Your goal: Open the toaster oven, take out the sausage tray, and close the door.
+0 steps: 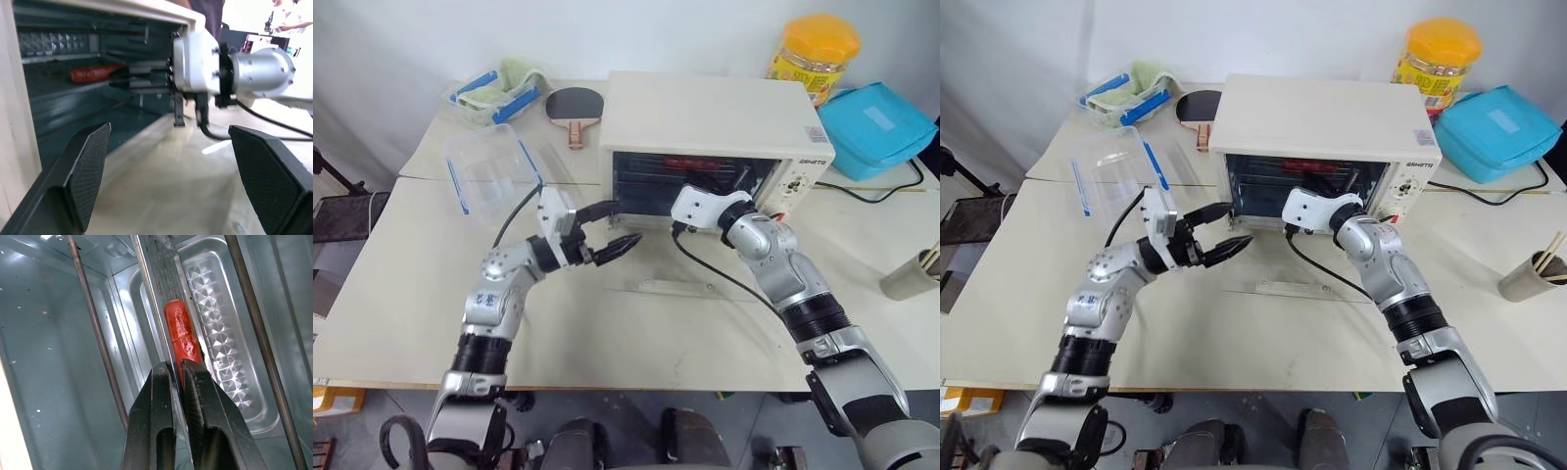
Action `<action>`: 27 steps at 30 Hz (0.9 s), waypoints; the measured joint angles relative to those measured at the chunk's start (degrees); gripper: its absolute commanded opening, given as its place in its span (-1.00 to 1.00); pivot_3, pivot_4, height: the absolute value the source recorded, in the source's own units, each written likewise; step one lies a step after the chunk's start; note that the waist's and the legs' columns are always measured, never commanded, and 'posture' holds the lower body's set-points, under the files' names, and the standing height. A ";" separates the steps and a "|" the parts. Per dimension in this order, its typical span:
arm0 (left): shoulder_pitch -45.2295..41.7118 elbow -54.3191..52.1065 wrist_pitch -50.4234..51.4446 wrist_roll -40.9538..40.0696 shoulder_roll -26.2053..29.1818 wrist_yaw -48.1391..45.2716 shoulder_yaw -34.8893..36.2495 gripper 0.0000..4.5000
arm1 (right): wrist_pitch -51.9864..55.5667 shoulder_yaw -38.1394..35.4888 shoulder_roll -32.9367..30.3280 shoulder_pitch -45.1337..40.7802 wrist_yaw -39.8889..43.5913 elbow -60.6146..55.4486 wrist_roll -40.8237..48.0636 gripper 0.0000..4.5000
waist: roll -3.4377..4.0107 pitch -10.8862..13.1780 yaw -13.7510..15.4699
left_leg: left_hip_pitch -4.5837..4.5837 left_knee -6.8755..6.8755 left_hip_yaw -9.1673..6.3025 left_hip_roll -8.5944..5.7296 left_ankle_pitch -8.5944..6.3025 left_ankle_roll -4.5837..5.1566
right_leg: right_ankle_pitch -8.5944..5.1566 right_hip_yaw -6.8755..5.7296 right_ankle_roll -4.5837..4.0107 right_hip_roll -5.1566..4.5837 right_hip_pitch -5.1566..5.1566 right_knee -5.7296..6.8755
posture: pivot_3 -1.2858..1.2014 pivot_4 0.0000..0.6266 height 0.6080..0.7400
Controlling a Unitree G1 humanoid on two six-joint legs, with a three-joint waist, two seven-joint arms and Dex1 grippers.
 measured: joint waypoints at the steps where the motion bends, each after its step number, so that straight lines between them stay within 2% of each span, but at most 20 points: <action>1: -0.80 0.88 -0.44 0.04 -0.16 -0.18 0.00 0.82 | -0.20 0.04 0.15 -0.18 -0.04 0.24 -0.14 -1.00 | 0.00 0.00 -0.01 | 0.00 -0.01 0.00 0.00 0.00 0.00 | 0.00 -0.01 0.00 0.00 0.00 0.00 | 0.03 -0.52 1.00; 12: -7.99 11.11 -3.78 -0.12 -2.19 -0.26 1.68 0.82 | -0.44 0.94 -0.85 -0.35 0.71 -1.14 -2.57 -1.00 | -0.01 0.01 -0.06 | -0.02 -0.10 0.00 0.01 0.01 0.00 | 0.00 -0.03 0.00 0.02 -0.05 -0.04 | 0.03 -0.52 1.00; 27: -9.08 12.26 0.01 -2.95 -1.38 -1.00 3.49 0.82 | 4.87 -3.96 -5.51 21.97 9.92 -33.42 -2.44 -1.00 | -0.04 0.02 0.44 | -0.09 -0.24 -0.06 -0.04 0.01 0.00 | 0.00 -0.13 0.00 0.02 -0.07 -0.19 | 0.03 -0.52 1.00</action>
